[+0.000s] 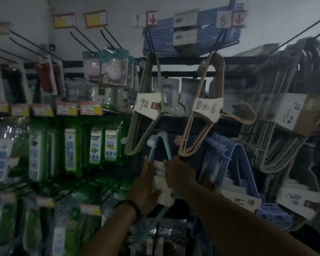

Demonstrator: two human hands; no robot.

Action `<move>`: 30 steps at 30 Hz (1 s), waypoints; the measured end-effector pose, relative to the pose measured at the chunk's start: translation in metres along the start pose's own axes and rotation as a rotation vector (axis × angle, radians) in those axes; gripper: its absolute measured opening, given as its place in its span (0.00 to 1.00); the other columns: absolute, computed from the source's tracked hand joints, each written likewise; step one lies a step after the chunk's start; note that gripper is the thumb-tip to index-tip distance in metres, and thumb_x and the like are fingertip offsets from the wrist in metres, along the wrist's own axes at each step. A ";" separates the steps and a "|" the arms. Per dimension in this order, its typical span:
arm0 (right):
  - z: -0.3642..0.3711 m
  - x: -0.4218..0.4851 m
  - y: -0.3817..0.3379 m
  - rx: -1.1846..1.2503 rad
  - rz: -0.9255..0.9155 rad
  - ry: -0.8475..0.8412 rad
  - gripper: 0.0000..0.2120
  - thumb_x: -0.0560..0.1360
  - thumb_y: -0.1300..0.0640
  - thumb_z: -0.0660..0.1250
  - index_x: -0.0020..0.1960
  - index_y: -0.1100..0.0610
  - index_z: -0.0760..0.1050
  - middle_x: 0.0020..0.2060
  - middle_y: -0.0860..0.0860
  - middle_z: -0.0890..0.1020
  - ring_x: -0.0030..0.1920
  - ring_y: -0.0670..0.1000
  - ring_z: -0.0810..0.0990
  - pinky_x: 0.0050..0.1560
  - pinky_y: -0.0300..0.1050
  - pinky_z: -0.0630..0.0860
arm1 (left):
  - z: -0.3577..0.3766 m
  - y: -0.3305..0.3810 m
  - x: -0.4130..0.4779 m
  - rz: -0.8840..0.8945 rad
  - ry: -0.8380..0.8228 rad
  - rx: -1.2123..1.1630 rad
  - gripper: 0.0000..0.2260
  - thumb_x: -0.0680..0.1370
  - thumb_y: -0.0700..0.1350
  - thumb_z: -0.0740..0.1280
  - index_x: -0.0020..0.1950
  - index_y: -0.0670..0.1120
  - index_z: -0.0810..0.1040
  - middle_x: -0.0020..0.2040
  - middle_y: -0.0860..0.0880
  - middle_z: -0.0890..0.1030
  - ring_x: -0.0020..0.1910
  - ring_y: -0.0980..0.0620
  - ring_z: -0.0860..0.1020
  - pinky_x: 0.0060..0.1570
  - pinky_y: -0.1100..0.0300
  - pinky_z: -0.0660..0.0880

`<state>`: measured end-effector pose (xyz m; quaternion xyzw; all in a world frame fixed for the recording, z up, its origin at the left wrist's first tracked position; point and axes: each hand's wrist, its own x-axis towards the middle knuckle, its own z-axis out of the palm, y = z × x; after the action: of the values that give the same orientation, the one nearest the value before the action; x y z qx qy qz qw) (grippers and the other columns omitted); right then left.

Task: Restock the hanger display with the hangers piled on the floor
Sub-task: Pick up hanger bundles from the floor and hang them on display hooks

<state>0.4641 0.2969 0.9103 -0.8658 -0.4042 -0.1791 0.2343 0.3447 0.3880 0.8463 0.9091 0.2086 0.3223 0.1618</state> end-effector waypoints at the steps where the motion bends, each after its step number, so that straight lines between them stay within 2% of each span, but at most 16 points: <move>1: 0.001 0.004 0.002 -0.092 -0.010 -0.019 0.26 0.86 0.40 0.52 0.68 0.61 0.72 0.59 0.58 0.82 0.57 0.61 0.83 0.51 0.53 0.78 | 0.002 -0.002 0.003 -0.024 -0.033 -0.029 0.48 0.80 0.50 0.71 0.83 0.59 0.35 0.71 0.74 0.26 0.69 0.46 0.77 0.60 0.52 0.80; 3: 0.001 0.010 0.006 -0.049 -0.008 -0.116 0.26 0.85 0.38 0.53 0.63 0.60 0.75 0.58 0.58 0.83 0.57 0.61 0.83 0.48 0.52 0.76 | 0.003 -0.002 0.008 -0.082 -0.081 -0.067 0.47 0.80 0.50 0.71 0.84 0.59 0.38 0.72 0.73 0.30 0.74 0.47 0.73 0.66 0.53 0.76; 6: -0.005 0.007 0.009 0.140 -0.024 -0.218 0.20 0.85 0.45 0.60 0.62 0.61 0.76 0.58 0.61 0.82 0.57 0.63 0.82 0.47 0.49 0.72 | -0.001 0.002 0.000 -0.121 -0.091 -0.027 0.38 0.82 0.50 0.69 0.85 0.54 0.48 0.82 0.59 0.35 0.78 0.47 0.68 0.73 0.54 0.71; 8: -0.013 -0.007 0.012 0.139 -0.056 -0.203 0.17 0.83 0.50 0.62 0.64 0.61 0.74 0.58 0.61 0.81 0.57 0.64 0.81 0.52 0.48 0.75 | -0.009 0.008 -0.015 -0.156 -0.073 0.028 0.32 0.83 0.52 0.68 0.84 0.51 0.58 0.85 0.53 0.45 0.79 0.47 0.66 0.75 0.54 0.69; 9: -0.017 -0.020 0.012 0.111 -0.080 -0.185 0.17 0.82 0.49 0.63 0.66 0.60 0.72 0.58 0.60 0.81 0.56 0.64 0.82 0.54 0.51 0.79 | -0.012 0.011 -0.027 -0.157 -0.056 0.042 0.29 0.82 0.52 0.68 0.82 0.50 0.64 0.85 0.50 0.55 0.78 0.46 0.67 0.74 0.52 0.70; 11: -0.019 -0.050 0.012 0.073 -0.171 -0.139 0.18 0.82 0.46 0.63 0.65 0.56 0.69 0.55 0.56 0.81 0.51 0.61 0.83 0.49 0.56 0.83 | -0.019 0.019 -0.065 -0.148 -0.016 0.062 0.18 0.82 0.52 0.67 0.73 0.52 0.77 0.73 0.49 0.75 0.69 0.46 0.77 0.65 0.52 0.76; 13: -0.016 -0.091 0.013 0.142 -0.289 -0.161 0.13 0.83 0.45 0.61 0.60 0.54 0.70 0.49 0.53 0.81 0.44 0.58 0.83 0.42 0.55 0.84 | -0.025 0.022 -0.115 -0.187 0.015 0.064 0.12 0.82 0.52 0.65 0.64 0.55 0.81 0.60 0.52 0.82 0.55 0.47 0.82 0.53 0.53 0.80; 15: -0.002 -0.139 0.017 0.187 -0.411 -0.286 0.11 0.84 0.45 0.60 0.57 0.52 0.72 0.43 0.51 0.81 0.37 0.55 0.81 0.35 0.53 0.81 | -0.026 0.021 -0.170 -0.300 -0.018 0.047 0.10 0.81 0.52 0.64 0.59 0.55 0.81 0.53 0.53 0.84 0.46 0.48 0.82 0.46 0.51 0.81; 16: 0.009 -0.163 0.020 0.192 -0.477 -0.360 0.12 0.83 0.43 0.60 0.57 0.52 0.74 0.41 0.51 0.81 0.37 0.54 0.81 0.36 0.52 0.81 | -0.022 0.019 -0.199 -0.363 -0.044 0.071 0.09 0.81 0.52 0.64 0.58 0.54 0.81 0.50 0.51 0.84 0.44 0.48 0.81 0.45 0.49 0.81; 18: 0.042 -0.214 0.026 0.171 -0.602 -0.510 0.14 0.83 0.42 0.61 0.55 0.52 0.76 0.42 0.54 0.81 0.42 0.56 0.81 0.41 0.52 0.81 | -0.005 0.013 -0.263 -0.498 -0.111 0.125 0.10 0.83 0.53 0.63 0.60 0.53 0.81 0.53 0.50 0.85 0.48 0.46 0.82 0.50 0.46 0.81; 20: 0.075 -0.266 0.032 0.208 -0.683 -0.699 0.13 0.83 0.44 0.62 0.54 0.53 0.77 0.44 0.55 0.82 0.45 0.58 0.82 0.43 0.51 0.80 | 0.014 0.018 -0.330 -0.610 -0.178 0.141 0.16 0.81 0.57 0.60 0.63 0.54 0.81 0.59 0.50 0.84 0.55 0.45 0.82 0.55 0.46 0.80; 23: 0.115 -0.346 0.048 0.309 -0.713 -1.020 0.16 0.83 0.45 0.64 0.59 0.57 0.79 0.51 0.56 0.83 0.51 0.58 0.81 0.45 0.47 0.72 | 0.047 0.046 -0.432 -0.820 -0.231 0.048 0.12 0.83 0.56 0.60 0.58 0.55 0.81 0.53 0.52 0.84 0.49 0.47 0.82 0.50 0.47 0.80; 25: 0.136 -0.393 0.062 0.368 -0.715 -1.173 0.16 0.84 0.47 0.64 0.57 0.61 0.78 0.49 0.59 0.82 0.49 0.59 0.80 0.45 0.48 0.69 | 0.070 0.073 -0.493 -0.974 -0.239 -0.003 0.13 0.83 0.57 0.60 0.57 0.54 0.81 0.50 0.52 0.85 0.44 0.49 0.82 0.48 0.48 0.80; 27: 0.152 -0.435 0.076 0.423 -0.703 -1.304 0.15 0.84 0.48 0.64 0.54 0.60 0.78 0.47 0.57 0.82 0.47 0.57 0.80 0.45 0.49 0.71 | 0.092 0.099 -0.549 -1.083 -0.285 -0.050 0.19 0.81 0.61 0.58 0.59 0.52 0.83 0.53 0.51 0.85 0.49 0.48 0.83 0.52 0.51 0.80; 28: 0.158 -0.454 0.081 0.419 -0.693 -1.361 0.14 0.84 0.47 0.64 0.56 0.58 0.79 0.48 0.55 0.82 0.49 0.56 0.81 0.47 0.49 0.74 | 0.097 0.113 -0.574 -1.159 -0.328 -0.069 0.20 0.81 0.61 0.60 0.61 0.52 0.83 0.56 0.52 0.84 0.53 0.50 0.82 0.55 0.54 0.79; 30: 0.165 -0.485 0.090 0.361 -0.711 -1.453 0.13 0.83 0.46 0.65 0.55 0.56 0.79 0.50 0.53 0.83 0.50 0.53 0.81 0.51 0.49 0.78 | 0.101 0.134 -0.619 -1.300 -0.390 -0.110 0.13 0.82 0.58 0.64 0.62 0.56 0.82 0.59 0.55 0.83 0.56 0.55 0.81 0.59 0.57 0.78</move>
<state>0.2593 0.0379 0.5083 -0.5354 -0.7271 0.4292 -0.0206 0.0106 -0.0430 0.5084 0.6309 0.6628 -0.0003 0.4032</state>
